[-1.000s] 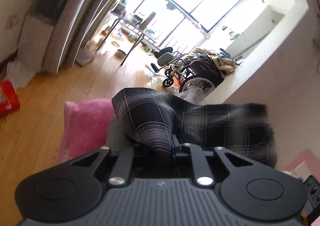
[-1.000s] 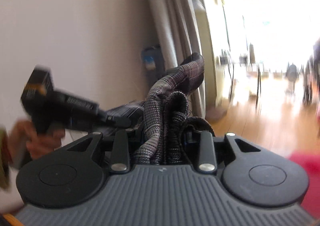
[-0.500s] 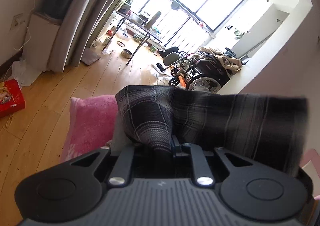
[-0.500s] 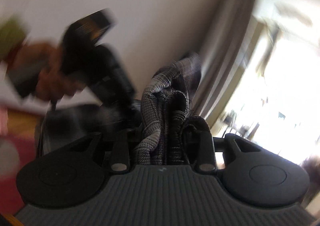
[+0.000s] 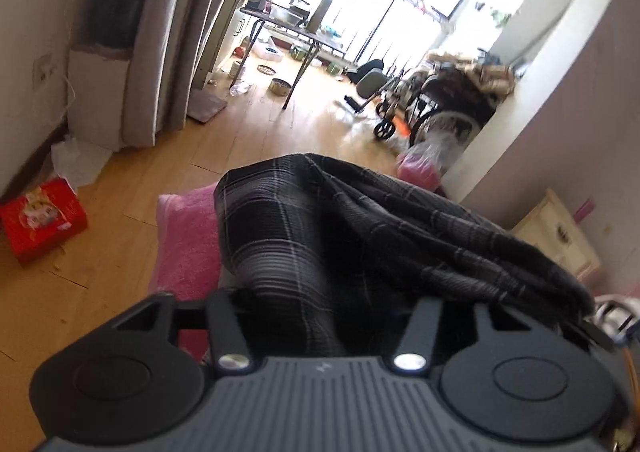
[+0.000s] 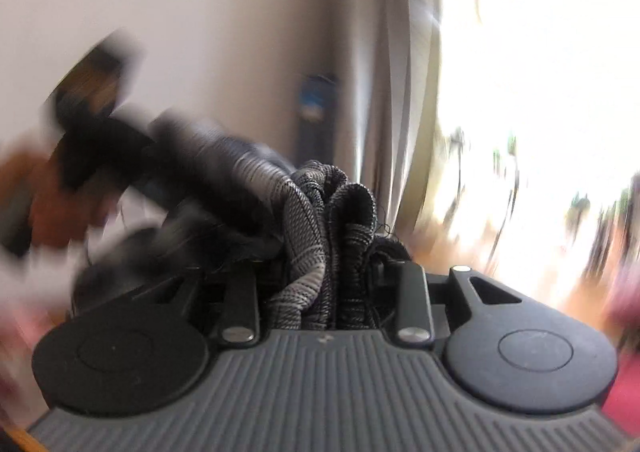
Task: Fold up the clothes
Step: 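Carry the plaid fabric toward the stack of grey folded clothes with both grippers, then lower the plaid fabric onto the grey clothes stack and open both grippers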
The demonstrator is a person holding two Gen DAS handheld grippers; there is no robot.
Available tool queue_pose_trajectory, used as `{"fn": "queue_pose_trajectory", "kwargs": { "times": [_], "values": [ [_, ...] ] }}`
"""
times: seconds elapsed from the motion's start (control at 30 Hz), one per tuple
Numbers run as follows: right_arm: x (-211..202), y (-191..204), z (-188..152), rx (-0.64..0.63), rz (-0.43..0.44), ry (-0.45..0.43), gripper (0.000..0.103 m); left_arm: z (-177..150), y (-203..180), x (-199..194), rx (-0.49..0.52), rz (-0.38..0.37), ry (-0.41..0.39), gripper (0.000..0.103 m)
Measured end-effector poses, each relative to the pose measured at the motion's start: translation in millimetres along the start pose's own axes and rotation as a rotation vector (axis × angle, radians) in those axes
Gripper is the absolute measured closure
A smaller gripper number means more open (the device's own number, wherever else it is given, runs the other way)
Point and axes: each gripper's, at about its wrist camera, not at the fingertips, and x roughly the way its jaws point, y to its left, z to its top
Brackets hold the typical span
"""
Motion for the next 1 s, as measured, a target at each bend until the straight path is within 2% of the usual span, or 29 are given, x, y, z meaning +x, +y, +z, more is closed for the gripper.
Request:
{"fn": "queue_pose_trajectory", "kwargs": {
  "times": [0.1,0.17,0.23,0.33,0.47,0.53,0.63,0.67,0.73,0.87,1.0],
  "values": [
    [12,-55,-3,0.437,0.095,0.074,0.073,3,-1,-12,-0.014,0.040,0.002,0.031],
    [24,-79,-11,0.671,0.175,0.106,0.073,5,3,-24,-0.040,0.063,-0.010,0.031],
    [35,-95,-17,0.824,0.236,0.139,0.072,6,7,-40,-0.067,0.082,-0.041,0.031],
    [49,-107,-21,0.965,0.294,0.180,0.071,6,6,-63,-0.073,0.112,-0.075,0.031],
    [65,-101,-18,0.961,0.311,0.227,0.067,-6,-20,-83,0.026,0.118,-0.071,0.031],
    [62,-99,-13,0.932,0.311,0.229,0.059,-15,-42,-85,0.125,0.119,-0.059,0.031],
    [58,-95,-14,0.881,0.290,0.226,0.057,-26,-81,-76,0.319,0.137,-0.040,0.031],
    [56,-96,-14,0.871,0.285,0.227,0.057,-27,-91,-70,0.356,0.131,-0.028,0.031],
    [57,-95,-15,0.866,0.277,0.225,0.056,-25,-103,-57,0.361,0.095,0.004,0.033],
    [49,-99,-26,0.869,0.268,0.216,0.056,-13,-109,-28,0.292,-0.017,0.108,0.035],
    [45,-108,-35,0.864,0.265,0.212,0.056,-10,-106,0,0.224,-0.068,0.200,0.040]
  ]
}}
